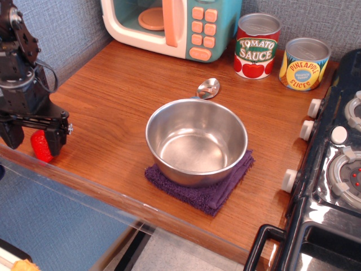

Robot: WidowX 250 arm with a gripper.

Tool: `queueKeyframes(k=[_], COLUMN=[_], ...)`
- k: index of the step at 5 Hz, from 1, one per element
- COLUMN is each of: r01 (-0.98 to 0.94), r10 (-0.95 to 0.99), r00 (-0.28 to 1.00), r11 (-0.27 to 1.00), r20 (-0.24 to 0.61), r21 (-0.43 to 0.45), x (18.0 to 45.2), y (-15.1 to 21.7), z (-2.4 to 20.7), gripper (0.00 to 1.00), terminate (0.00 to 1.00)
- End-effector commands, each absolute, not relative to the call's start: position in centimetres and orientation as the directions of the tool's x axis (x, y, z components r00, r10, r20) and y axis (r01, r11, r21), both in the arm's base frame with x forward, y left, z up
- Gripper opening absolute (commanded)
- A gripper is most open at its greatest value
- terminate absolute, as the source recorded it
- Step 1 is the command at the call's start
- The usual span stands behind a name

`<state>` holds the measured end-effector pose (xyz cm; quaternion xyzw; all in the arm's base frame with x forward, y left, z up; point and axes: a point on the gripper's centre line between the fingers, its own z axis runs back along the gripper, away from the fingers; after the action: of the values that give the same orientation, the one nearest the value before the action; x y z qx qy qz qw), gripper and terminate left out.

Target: Put strawberry between canned foods and bowl

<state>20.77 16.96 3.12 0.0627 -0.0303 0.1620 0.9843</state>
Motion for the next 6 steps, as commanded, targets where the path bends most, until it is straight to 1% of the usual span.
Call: queueKeyframes(k=[1,3,4,5,6], r01=[-0.389,-0.384,-0.375,-0.363,-0.356], r10=[0.378,0.378,0.371,0.359,0.351], r00=[0.919,0.923,0.927,0.932,0.934], r11=[0.916,0.918,0.923,0.927,0.930], r20=[0.114,0.067,0.055,0.055,0.067], r21=[0.100,0.099,0.088,0.092,0.091], x=[21.4,21.8,21.9,21.7,22.6], y=[17.4,17.0,16.6,16.3,16.1], z=[2.2,0.8,0.2,0.7,2.4], gripper=[1.00,1.00,0.00,0.00,0.00], terminate=[0.00,0.00,0.00,0.00,0.00])
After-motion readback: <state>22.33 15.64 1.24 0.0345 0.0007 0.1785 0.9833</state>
